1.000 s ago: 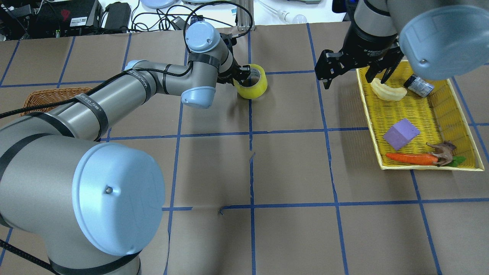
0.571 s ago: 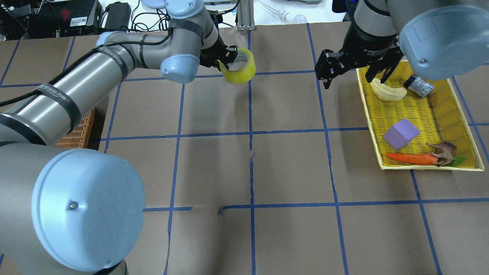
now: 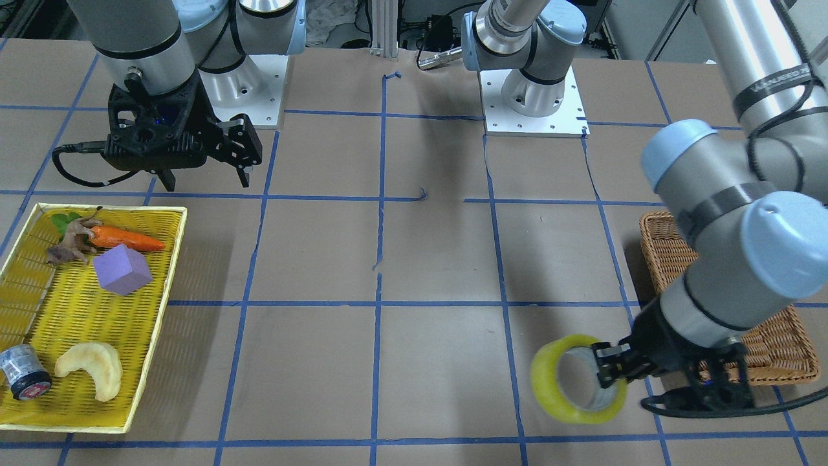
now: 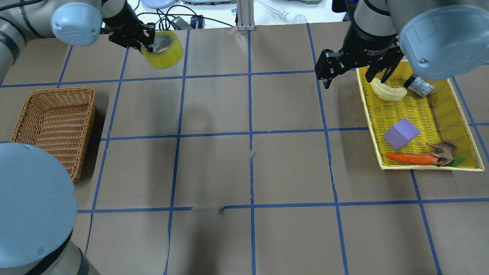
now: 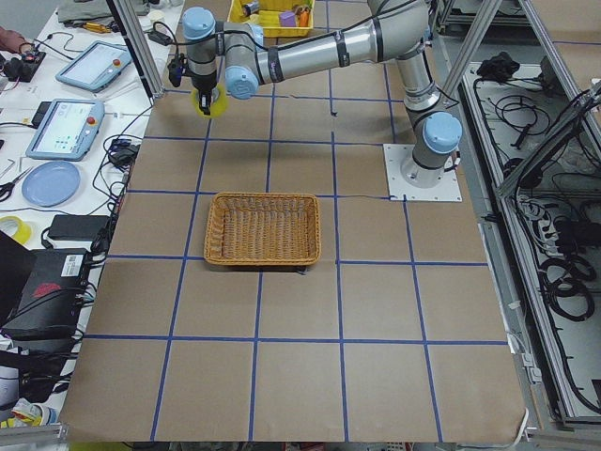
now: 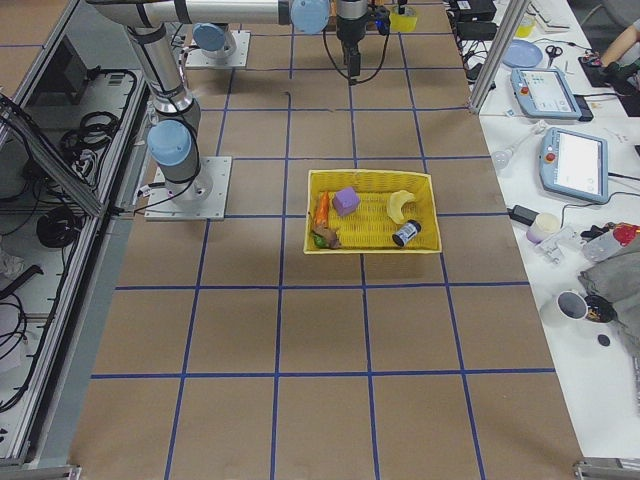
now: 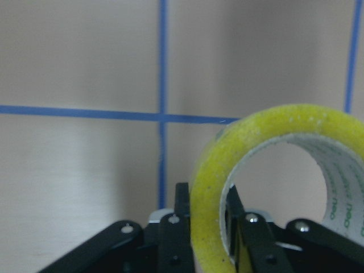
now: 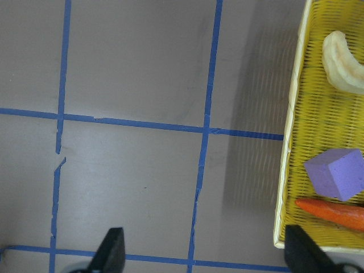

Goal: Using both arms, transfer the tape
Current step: 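Lift the tape roll with the left gripper and carry it over the wicker basket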

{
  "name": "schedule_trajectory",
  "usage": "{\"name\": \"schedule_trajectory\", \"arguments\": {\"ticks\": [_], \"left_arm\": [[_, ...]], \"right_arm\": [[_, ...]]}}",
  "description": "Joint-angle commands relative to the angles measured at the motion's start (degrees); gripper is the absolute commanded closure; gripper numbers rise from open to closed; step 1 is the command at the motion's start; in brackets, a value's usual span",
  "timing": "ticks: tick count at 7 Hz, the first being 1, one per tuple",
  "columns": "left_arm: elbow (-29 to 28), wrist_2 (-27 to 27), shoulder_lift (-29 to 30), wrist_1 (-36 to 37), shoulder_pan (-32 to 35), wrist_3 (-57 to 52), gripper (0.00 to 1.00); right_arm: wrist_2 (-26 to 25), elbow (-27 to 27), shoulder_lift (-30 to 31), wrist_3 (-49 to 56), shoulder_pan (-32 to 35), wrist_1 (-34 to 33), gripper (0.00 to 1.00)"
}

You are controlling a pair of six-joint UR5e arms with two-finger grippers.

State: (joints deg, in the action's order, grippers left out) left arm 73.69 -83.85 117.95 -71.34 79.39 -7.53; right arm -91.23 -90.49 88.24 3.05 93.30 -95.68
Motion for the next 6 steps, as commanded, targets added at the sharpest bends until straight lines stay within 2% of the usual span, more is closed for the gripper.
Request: {"name": "schedule_trajectory", "arguments": {"ticks": [1, 2, 3, 5, 6], "left_arm": [[4.1, -0.3, -2.5, -2.0, -10.5, -15.2, 1.00], [7.9, -2.9, -3.5, -0.5, -16.2, -23.7, 1.00], [10.5, -3.0, -3.7, 2.5, -21.5, -30.2, 1.00], [14.4, -2.7, -3.1, 6.1, -28.7, -37.5, 1.00], [15.5, -2.6, -1.6, 9.5, -30.1, -40.4, 1.00]], "right_arm": [[0.0, 0.0, 0.0, -0.1, 0.0, 0.0, 0.00], [0.0, 0.0, 0.0, -0.1, 0.0, 0.0, 0.00], [0.0, 0.1, 0.0, -0.1, 0.0, 0.0, 0.00], [0.0, 0.0, 0.0, -0.1, 0.0, 0.0, 0.00], [0.0, 0.1, 0.0, 0.0, 0.0, -0.1, 0.00]]}}
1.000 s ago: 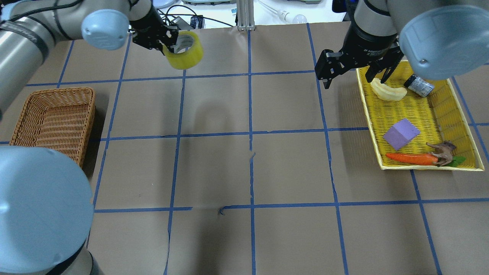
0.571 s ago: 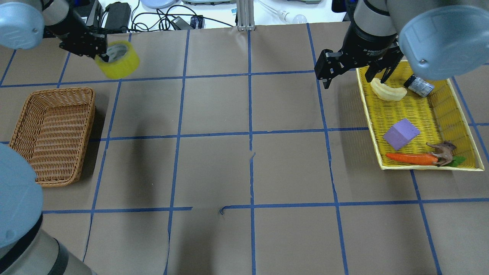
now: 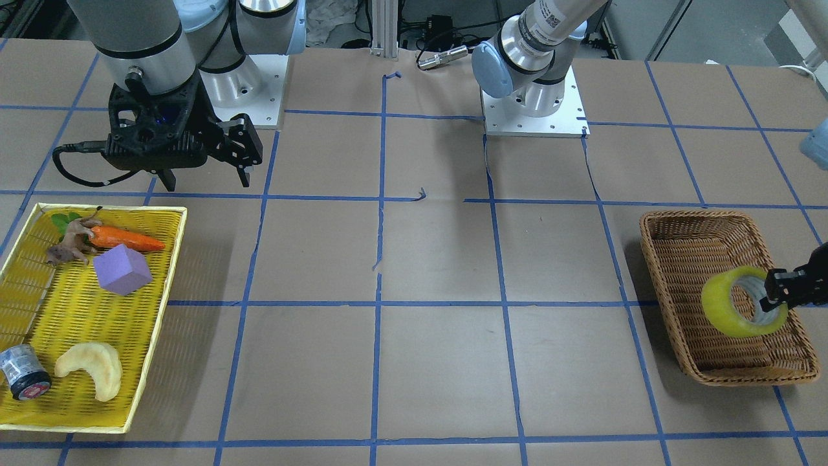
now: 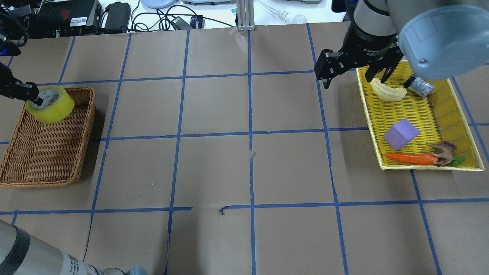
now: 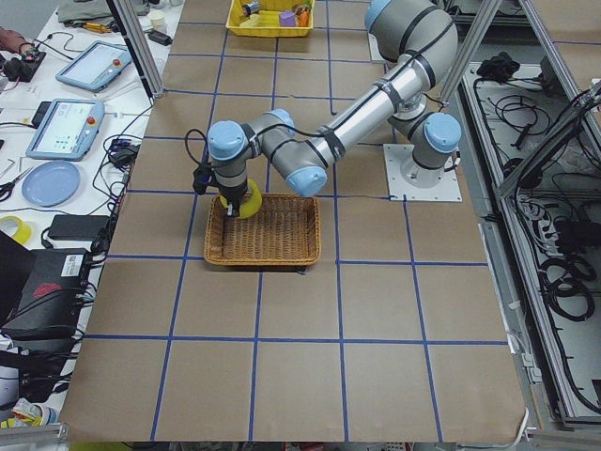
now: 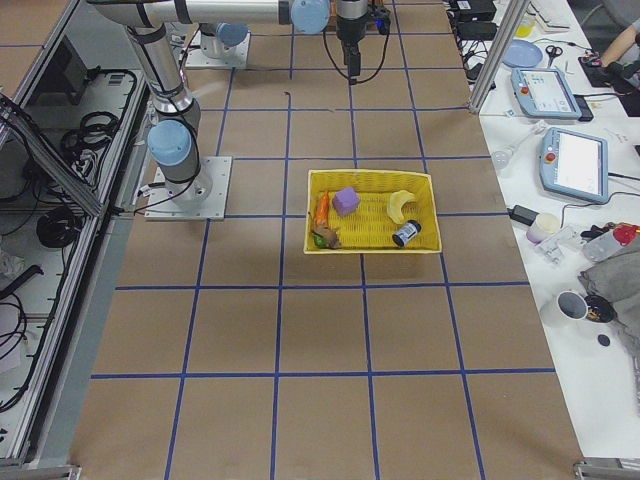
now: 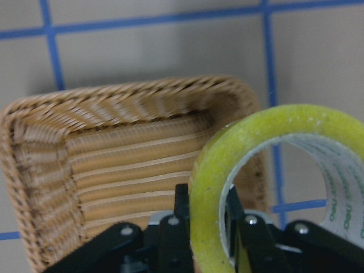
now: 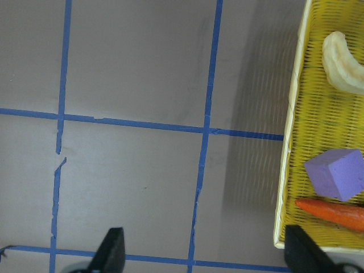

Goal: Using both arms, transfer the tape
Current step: 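Lift the tape roll with the left gripper and carry it over the wicker basket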

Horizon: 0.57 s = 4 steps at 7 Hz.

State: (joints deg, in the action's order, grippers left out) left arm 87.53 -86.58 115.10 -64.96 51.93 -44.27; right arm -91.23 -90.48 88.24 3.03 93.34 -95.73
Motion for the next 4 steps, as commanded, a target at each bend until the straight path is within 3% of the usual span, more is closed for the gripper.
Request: {"name": "schedule_trajectory", "arguments": {"ticks": [1, 2, 3, 4], "left_arm": [[3.9, 0.3, 1.7, 4.6, -3.1, -3.5, 1.00], [5.8, 0.4, 2.2, 7.6, -3.1, -2.4, 0.68], [6.9, 0.3, 0.7, 7.1, -3.1, -1.1, 0.01], [6.7, -0.1, -1.1, 5.8, -2.7, -0.8, 0.00]], "right_arm": [[0.0, 0.0, 0.0, 0.0, 0.0, -0.1, 0.00], [0.1, -0.1, -0.1, 0.0, 0.0, -0.2, 0.00], [0.1, -0.1, 0.0, 0.0, 0.0, -0.2, 0.00], [0.1, -0.1, -0.1, 0.0, 0.0, -0.2, 0.00]]}}
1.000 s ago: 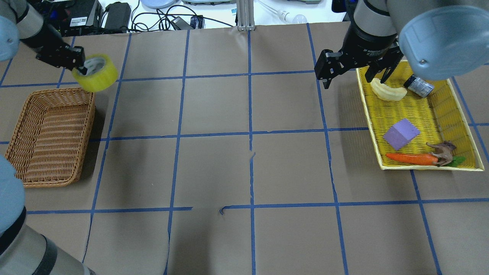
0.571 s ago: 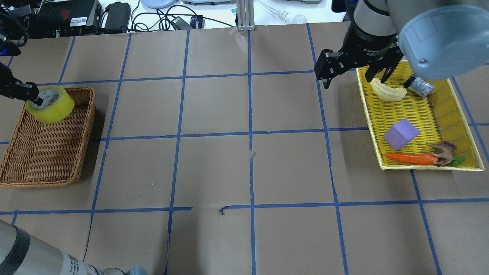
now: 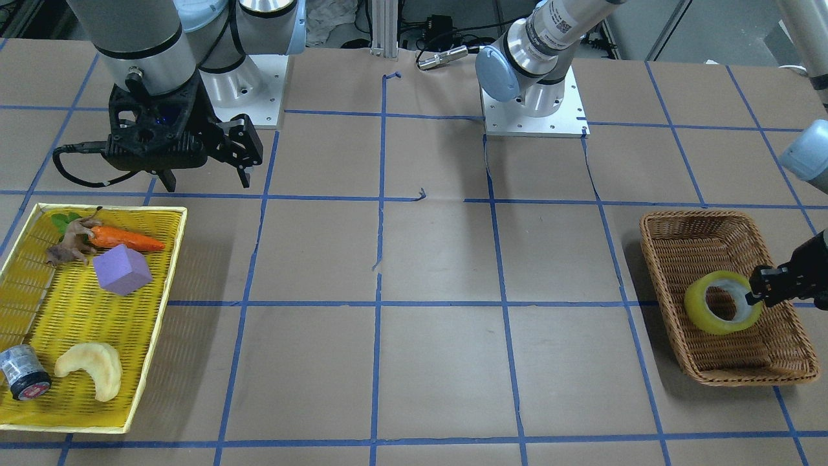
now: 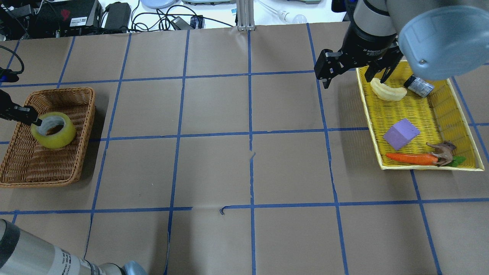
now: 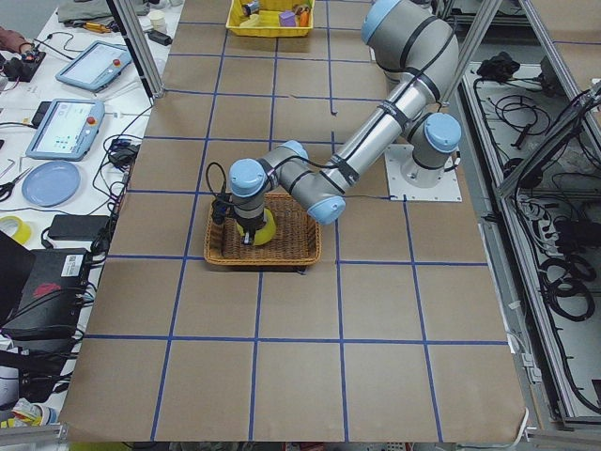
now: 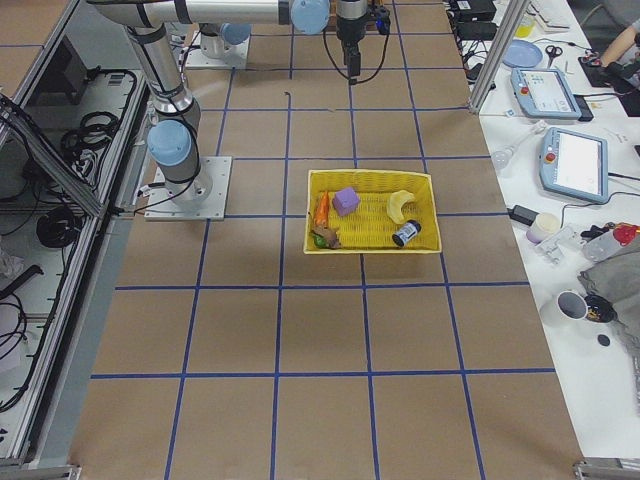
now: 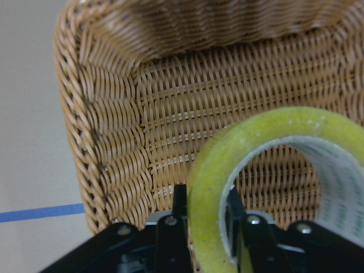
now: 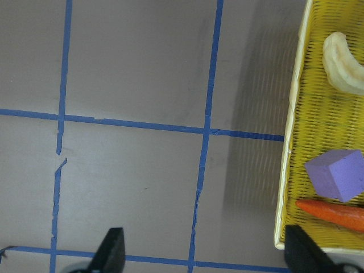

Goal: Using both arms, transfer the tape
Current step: 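Lower the tape into the wicker basket, open the left gripper, and raise it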

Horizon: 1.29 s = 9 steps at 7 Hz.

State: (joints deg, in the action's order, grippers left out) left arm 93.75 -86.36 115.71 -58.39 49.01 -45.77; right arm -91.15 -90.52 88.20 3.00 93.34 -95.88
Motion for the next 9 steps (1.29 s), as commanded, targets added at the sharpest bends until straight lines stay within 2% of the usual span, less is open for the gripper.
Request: {"name": "schedule_trajectory", "arguments": {"ticks": [1, 3, 4, 7, 9], "left_arm": [[-0.2, -1.0, -4.8, -5.0, 1.2, 2.8, 0.00], [-0.9, -2.6, -13.9, -13.5, 6.0, 11.0, 0.00], [-2.2, -2.4, -17.1, -16.9, 10.9, 18.8, 0.00], [-3.0, -2.6, -23.4, -21.7, 27.2, 35.6, 0.00], [-2.3, -2.3, -25.7, -23.0, 34.5, 36.4, 0.00]], "right_arm": [[0.0, 0.0, 0.0, 0.0, 0.0, 0.0, 0.00], [0.0, 0.1, 0.0, 0.0, 0.0, 0.0, 0.00], [0.0, 0.1, 0.0, 0.0, 0.0, 0.0, 0.00], [0.0, 0.1, 0.0, -0.1, 0.0, 0.0, 0.00], [0.0, 0.1, 0.0, -0.1, 0.0, 0.0, 0.00]]}}
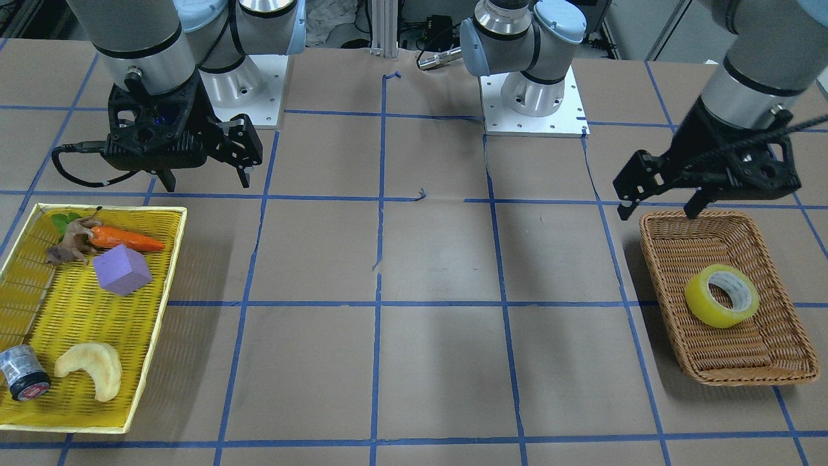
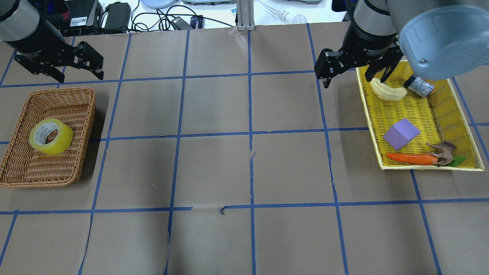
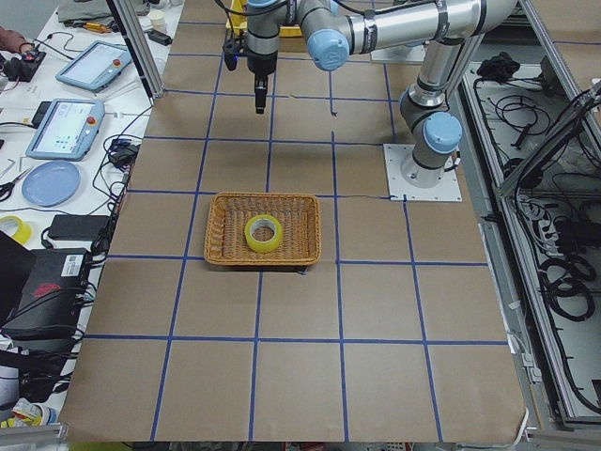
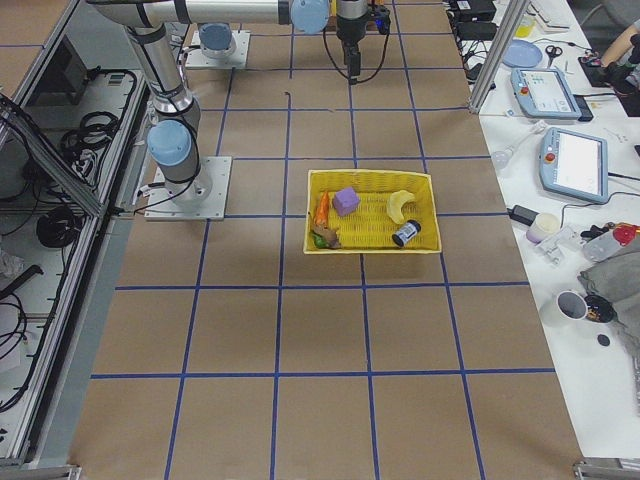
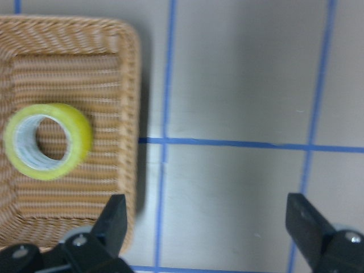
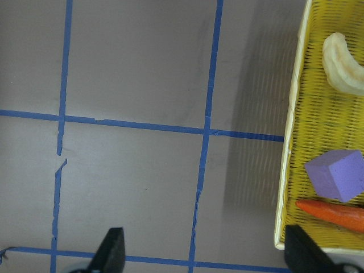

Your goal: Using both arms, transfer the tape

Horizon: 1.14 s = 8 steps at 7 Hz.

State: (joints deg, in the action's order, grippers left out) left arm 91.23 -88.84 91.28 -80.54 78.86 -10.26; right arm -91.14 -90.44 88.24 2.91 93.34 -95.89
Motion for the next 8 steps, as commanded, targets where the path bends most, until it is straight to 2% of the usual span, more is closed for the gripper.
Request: {"name": "schedule_trajectory", "arguments": {"ticks": [1, 3, 8], "left_arm": [[0.3, 0.0, -1.4, -1.7, 7.9, 2.0, 0.00], [0.4, 0.1, -1.2, -3.0, 10.2, 4.5, 0.00], [0.5, 0.1, -0.6, -4.8, 10.5, 4.5, 0.00]], "right_arm": [[0.0, 0.0, 0.0, 0.0, 0.0, 0.0, 0.00], [0.0, 0.0, 0.0, 0.0, 0.0, 0.0, 0.00], [0.0, 0.0, 0.0, -0.2, 0.0, 0.1, 0.00]]}}
